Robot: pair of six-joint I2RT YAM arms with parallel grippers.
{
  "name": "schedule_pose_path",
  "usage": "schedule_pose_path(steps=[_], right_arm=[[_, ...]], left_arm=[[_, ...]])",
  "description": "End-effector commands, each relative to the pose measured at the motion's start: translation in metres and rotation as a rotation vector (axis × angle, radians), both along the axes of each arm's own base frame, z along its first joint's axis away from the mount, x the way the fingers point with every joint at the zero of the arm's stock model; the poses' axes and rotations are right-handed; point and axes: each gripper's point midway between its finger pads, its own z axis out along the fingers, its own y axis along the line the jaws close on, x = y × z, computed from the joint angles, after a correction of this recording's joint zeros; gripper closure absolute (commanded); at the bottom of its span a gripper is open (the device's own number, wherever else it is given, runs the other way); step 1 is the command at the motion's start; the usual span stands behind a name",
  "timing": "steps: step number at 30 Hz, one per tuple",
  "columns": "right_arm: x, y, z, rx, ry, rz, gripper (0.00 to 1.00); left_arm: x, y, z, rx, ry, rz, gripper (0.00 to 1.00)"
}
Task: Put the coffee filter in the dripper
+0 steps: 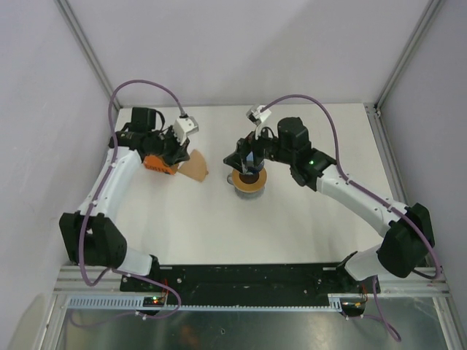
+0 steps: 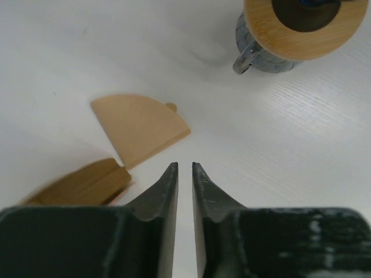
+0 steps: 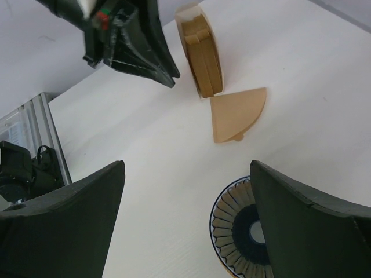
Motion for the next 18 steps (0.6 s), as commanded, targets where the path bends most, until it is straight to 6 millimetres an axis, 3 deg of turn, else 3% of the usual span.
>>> schedule_pose_path(steps=[1, 6, 10, 18], right_arm=[[0.004, 0.001, 0.013, 0.028, -0.042, -0.037, 0.07], [0.000, -0.011, 0.008, -0.023, -0.030, -0.071, 0.07], [-0.001, -0.021, 0.000, -0.070, -0.014, -0.100, 0.07], [-0.002, -0.028, -0.014, -0.123, 0.011, -0.118, 0.07]], left_arm=[[0.023, 0.002, -0.037, -0.026, 0.197, 0.253, 0.73], [0.060, 0.012, -0.054, -0.022, 0.115, 0.539, 0.36], [0.073, 0.008, -0.060, 0.027, 0.021, 0.657, 0.05], [0.088, 0.000, -0.111, 0.210, -0.039, 0.749, 0.00]])
